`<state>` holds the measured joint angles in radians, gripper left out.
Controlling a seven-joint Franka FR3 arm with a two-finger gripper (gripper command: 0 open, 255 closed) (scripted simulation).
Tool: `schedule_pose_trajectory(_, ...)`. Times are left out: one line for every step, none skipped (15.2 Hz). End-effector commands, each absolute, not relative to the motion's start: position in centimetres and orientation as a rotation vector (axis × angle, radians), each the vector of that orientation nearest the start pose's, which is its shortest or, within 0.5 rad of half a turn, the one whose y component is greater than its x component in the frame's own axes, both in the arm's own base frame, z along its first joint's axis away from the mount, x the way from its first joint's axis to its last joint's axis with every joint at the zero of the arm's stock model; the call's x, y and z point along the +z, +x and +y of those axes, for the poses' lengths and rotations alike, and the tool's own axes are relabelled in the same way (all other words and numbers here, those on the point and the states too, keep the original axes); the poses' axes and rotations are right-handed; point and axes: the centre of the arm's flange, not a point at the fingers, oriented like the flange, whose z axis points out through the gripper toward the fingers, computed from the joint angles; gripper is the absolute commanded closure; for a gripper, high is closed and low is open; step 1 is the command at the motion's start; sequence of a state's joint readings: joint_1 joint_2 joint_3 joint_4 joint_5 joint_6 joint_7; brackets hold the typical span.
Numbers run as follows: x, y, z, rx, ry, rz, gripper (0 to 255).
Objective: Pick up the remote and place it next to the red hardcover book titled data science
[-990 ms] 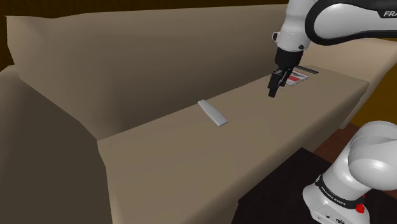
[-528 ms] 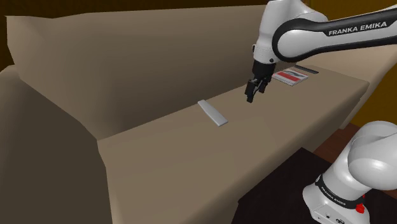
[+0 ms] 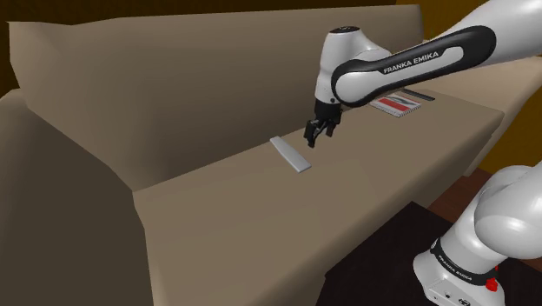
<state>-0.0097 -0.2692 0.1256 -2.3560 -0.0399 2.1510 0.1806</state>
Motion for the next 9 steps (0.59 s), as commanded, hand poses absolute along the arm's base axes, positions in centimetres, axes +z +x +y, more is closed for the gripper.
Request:
schedule_pose_trajectory(42.9, 48.4, 5.7, -0.130, -3.190, 0.105, 0)
schedule_pose_trajectory(42.1, 49.4, 5.9, -0.137, -3.187, 0.119, 0)
schedule_pose_trajectory(41.4, 50.5, 6.0, -0.144, -3.185, 0.133, 0)
schedule_pose_trajectory(40.7, 51.5, 6.2, -0.151, -3.182, 0.147, 0)
schedule_pose_trajectory(40.0, 52.5, 6.3, -0.158, -3.179, 0.161, 0)
schedule_pose_trajectory(39.3, 53.6, 6.5, -0.165, -3.176, 0.174, 0)
schedule_pose_trajectory(38.6, 54.6, 6.6, -0.172, -3.173, 0.188, 0)
schedule_pose_trajectory(37.9, 55.7, 6.7, -0.179, -3.170, 0.202, 0)
schedule_pose_trajectory(37.2, 56.7, 6.9, -0.185, -3.166, 0.216, 0)
